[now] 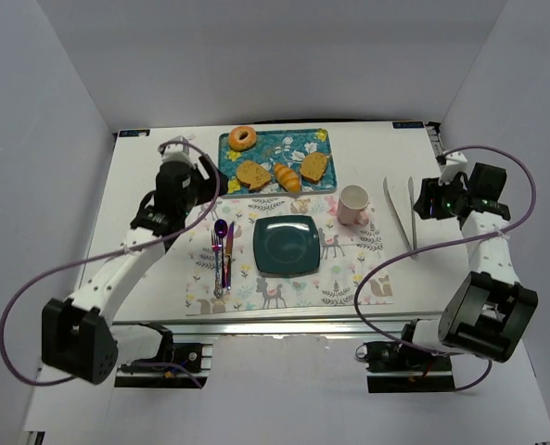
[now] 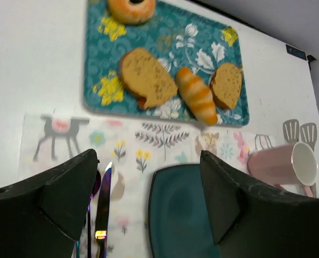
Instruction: Place the bread
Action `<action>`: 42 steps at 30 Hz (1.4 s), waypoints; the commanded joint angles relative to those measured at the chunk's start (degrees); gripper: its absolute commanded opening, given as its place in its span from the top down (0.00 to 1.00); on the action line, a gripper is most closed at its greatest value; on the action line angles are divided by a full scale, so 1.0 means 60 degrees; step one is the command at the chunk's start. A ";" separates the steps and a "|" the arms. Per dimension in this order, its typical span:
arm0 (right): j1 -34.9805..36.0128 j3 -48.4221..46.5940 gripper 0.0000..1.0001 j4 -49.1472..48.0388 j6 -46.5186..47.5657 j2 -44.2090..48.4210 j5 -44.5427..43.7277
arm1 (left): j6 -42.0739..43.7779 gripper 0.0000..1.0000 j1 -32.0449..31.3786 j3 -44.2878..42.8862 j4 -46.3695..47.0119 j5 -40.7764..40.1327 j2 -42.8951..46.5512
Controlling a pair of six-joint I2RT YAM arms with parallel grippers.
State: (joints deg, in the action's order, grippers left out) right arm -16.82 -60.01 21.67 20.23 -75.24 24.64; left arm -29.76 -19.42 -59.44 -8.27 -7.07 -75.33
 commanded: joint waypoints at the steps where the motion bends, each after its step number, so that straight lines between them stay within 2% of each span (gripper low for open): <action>1: -0.0141 0.0611 0.11 0.0856 0.1024 -0.0568 -0.0075 | -0.0590 0.13 0.0058 0.2152 -0.0188 -0.0535 0.2105; 2: -0.0098 0.0641 0.11 0.0740 0.0893 -0.0671 -0.0267 | -0.0795 0.13 0.0058 0.2404 -0.0218 -0.0651 0.2676; 3: 0.0004 0.0670 0.11 0.0550 0.0587 -0.1006 -0.1067 | -0.1000 0.18 0.0058 0.2871 -0.0218 -0.0725 0.3160; 4: 0.0179 0.0699 0.10 0.0287 0.0381 -0.1256 -0.1858 | -0.1205 0.35 0.0058 0.3499 -0.0160 -0.0813 0.3586; 5: 0.0529 0.0714 0.11 -0.0049 0.0205 -0.1679 -0.3026 | -0.1425 0.73 0.0058 0.3940 -0.0188 -0.0930 0.4069; 6: 0.0721 0.0671 0.11 -0.0139 0.0174 -0.2046 -0.3473 | -0.1514 0.82 0.0058 0.4119 -0.0203 -0.0960 0.4349; 8: 0.0796 0.0670 0.10 -0.0446 0.0130 -0.2224 -0.3710 | -0.1471 0.71 0.0058 0.4135 -0.0276 -0.0931 0.4367; 9: 0.0869 0.0670 0.11 -0.0535 0.0057 -0.2312 -0.3755 | -0.1413 0.62 0.0058 0.4048 -0.0436 -0.0931 0.4352; 10: 0.0884 0.0627 0.11 -0.0608 -0.0016 -0.2516 -0.3756 | -0.1296 0.48 0.0058 0.3975 -0.0539 -0.0960 0.4265; 13: 0.1132 0.0466 0.11 -0.0828 -0.0207 -0.3057 -0.3450 | -0.1135 0.38 0.0058 0.3799 -0.0730 -0.0961 0.4147; 21: 0.1397 -0.0018 0.20 -0.1093 -0.0295 -0.4319 -0.3756 | -0.1075 0.36 0.0058 0.3666 -0.0818 -0.0960 0.4088; 24: 0.1397 -0.0018 0.33 -0.1004 -0.0310 -0.4554 -0.3434 | -0.1207 0.35 0.0058 0.3739 -0.0746 -0.1019 0.4190; 26: 0.1382 -0.0062 0.51 -0.0961 -0.0339 -0.4846 -0.3142 | -0.1339 0.35 0.0058 0.3798 -0.0687 -0.1019 0.4206; 29: 0.1324 -0.0251 0.72 -0.0654 -0.0325 -0.5022 -0.2937 | -0.1368 0.35 0.0058 0.3725 -0.0716 -0.1004 0.4191; 30: 0.1295 -0.0325 0.84 -0.0435 -0.0310 -0.5038 -0.2848 | -0.1368 0.35 0.0058 0.3682 -0.0774 -0.1019 0.4191; 33: 0.1134 -0.0574 1.00 -0.0331 -0.0223 -0.4717 -0.2570 | -0.1339 0.34 0.0058 0.3564 -0.0862 -0.1092 0.4235; 37: 0.1148 -0.1261 0.99 -0.0142 0.0740 -0.3634 -0.1825 | -0.1310 0.34 0.0058 0.3461 -0.0951 -0.1063 0.4220; 38: 0.1162 -0.1829 0.95 0.0019 0.0962 -0.3298 -0.1126 | -0.1310 0.34 0.0058 0.3447 -0.0936 -0.1034 0.4191; 39: 0.1192 -0.2139 0.86 0.0166 0.1124 -0.3164 -0.0800 | -0.1310 0.34 0.0058 0.3447 -0.0892 -0.1004 0.4162; 42: 0.1425 -0.3483 0.72 0.0912 0.1623 -0.2972 0.0313 | -0.1354 0.34 0.0058 0.3417 -0.0731 -0.0902 0.4059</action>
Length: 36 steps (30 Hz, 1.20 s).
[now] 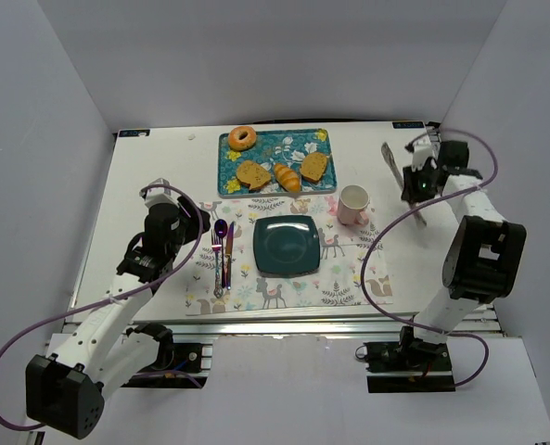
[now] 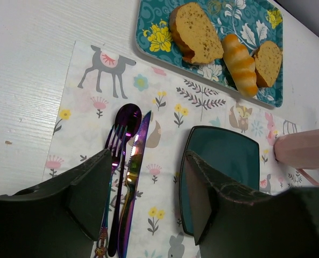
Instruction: Place the bread
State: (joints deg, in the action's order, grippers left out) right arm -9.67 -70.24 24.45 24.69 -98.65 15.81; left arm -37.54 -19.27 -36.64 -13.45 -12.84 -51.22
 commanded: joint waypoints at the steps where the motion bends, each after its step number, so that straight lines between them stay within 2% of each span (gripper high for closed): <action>1: 0.0409 -0.2075 0.69 0.0597 0.0924 0.0944 0.2020 | -0.0071 0.34 0.0018 -0.0397 0.0162 0.0075 -0.0046; 4: 0.1052 -0.3026 0.65 0.1168 0.1056 0.0885 0.2681 | -0.0072 0.34 0.0032 -0.0557 0.0206 0.0148 -0.0178; 9: 0.2693 -0.3426 0.59 0.1331 0.1670 0.0929 0.2638 | -0.0028 0.34 0.0032 -0.0733 0.0046 0.0090 -0.0179; 19: 0.4963 -0.4509 0.58 0.1565 0.2432 0.0051 0.2521 | -0.0159 0.34 0.0032 -0.0690 -0.0350 -0.0277 0.0377; 27: 0.6766 -0.4216 0.58 0.0995 0.3852 -0.0666 0.0296 | -0.0233 0.33 0.0032 -0.0660 -0.0555 -0.0438 0.0612; 36: 0.7237 -0.4408 0.58 0.0746 0.5201 -0.1473 -0.1170 | -0.0306 0.33 0.0032 -0.0558 -0.0585 -0.0497 0.0759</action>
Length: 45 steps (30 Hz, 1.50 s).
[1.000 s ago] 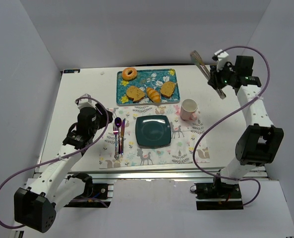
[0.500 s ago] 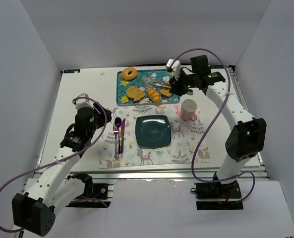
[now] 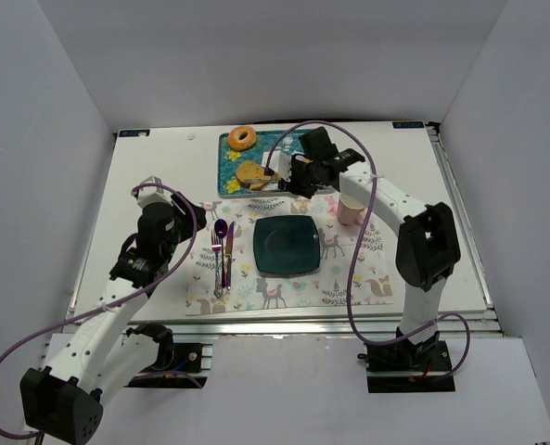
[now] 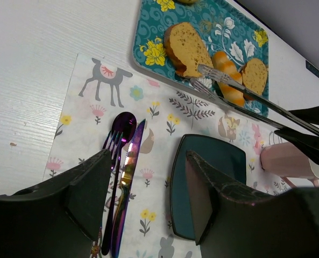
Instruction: Place the bread
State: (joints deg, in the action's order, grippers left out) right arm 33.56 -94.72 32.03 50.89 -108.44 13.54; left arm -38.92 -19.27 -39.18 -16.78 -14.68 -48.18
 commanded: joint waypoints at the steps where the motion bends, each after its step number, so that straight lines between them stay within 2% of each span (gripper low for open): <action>1: 0.0031 -0.0284 0.58 -0.0635 0.1023 0.0130 -0.0879 | -0.0091 0.33 0.0032 -0.0092 -0.0031 -0.0191 0.0267; 25: 0.0148 0.0230 0.55 -0.1120 0.2577 -0.0295 -0.1436 | -0.0135 0.33 0.0032 -0.0003 0.0115 -0.0176 0.0267; 45: 0.0383 0.0083 0.56 -0.1589 0.2973 -0.0998 -0.2125 | -0.0091 0.33 0.0032 -0.0106 0.0159 -0.0176 0.0179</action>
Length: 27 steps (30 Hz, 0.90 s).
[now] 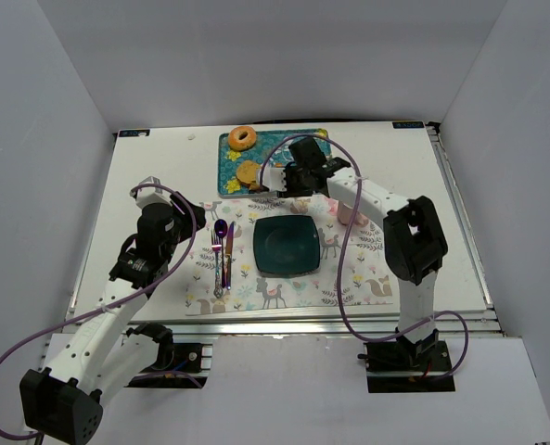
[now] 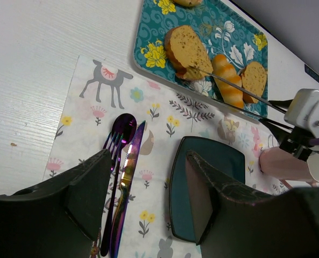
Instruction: Place the bread
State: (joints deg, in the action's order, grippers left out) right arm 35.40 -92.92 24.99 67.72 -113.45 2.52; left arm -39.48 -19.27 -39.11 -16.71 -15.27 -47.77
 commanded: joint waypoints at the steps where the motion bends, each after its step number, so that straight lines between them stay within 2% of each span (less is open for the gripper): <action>1: 0.0077 -0.0216 0.57 -0.0416 0.0182 -0.0193 -0.0303 | 0.0004 0.33 0.0032 -0.0117 0.0134 -0.0078 0.0110; 3: 0.0077 -0.0216 0.63 -0.0416 0.0153 -0.0208 -0.0362 | 0.0018 0.33 0.0032 -0.0146 0.0105 -0.0107 0.0110; 7: 0.0077 -0.0114 0.86 -0.0459 0.0037 0.0011 -0.0172 | 0.0018 0.33 0.0032 -0.0131 0.0104 -0.0122 0.0154; 10: 0.0077 0.0149 0.93 -0.0692 -0.0328 0.0596 0.0193 | 0.0004 0.33 0.0032 -0.0117 0.0133 -0.0136 0.0183; 16: 0.0019 0.0516 0.96 -0.0462 -0.1267 0.2133 0.1364 | 0.0018 0.33 0.0032 -0.0146 0.0221 -0.0136 0.0110; 21: -0.0011 0.2300 0.96 -0.0036 -0.1385 0.4081 0.2243 | 0.0033 0.33 0.0032 -0.0132 0.0353 -0.0107 0.0022; 27: -0.0026 0.4791 0.94 0.0681 -0.0961 0.6542 0.2524 | 0.0033 0.33 0.0032 -0.0102 0.0543 0.0010 -0.0139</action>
State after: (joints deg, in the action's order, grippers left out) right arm 35.35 -68.77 25.87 61.06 -78.28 15.07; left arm -39.46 -19.27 -39.11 -14.81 -15.49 -48.51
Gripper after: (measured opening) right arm 0.201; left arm 0.670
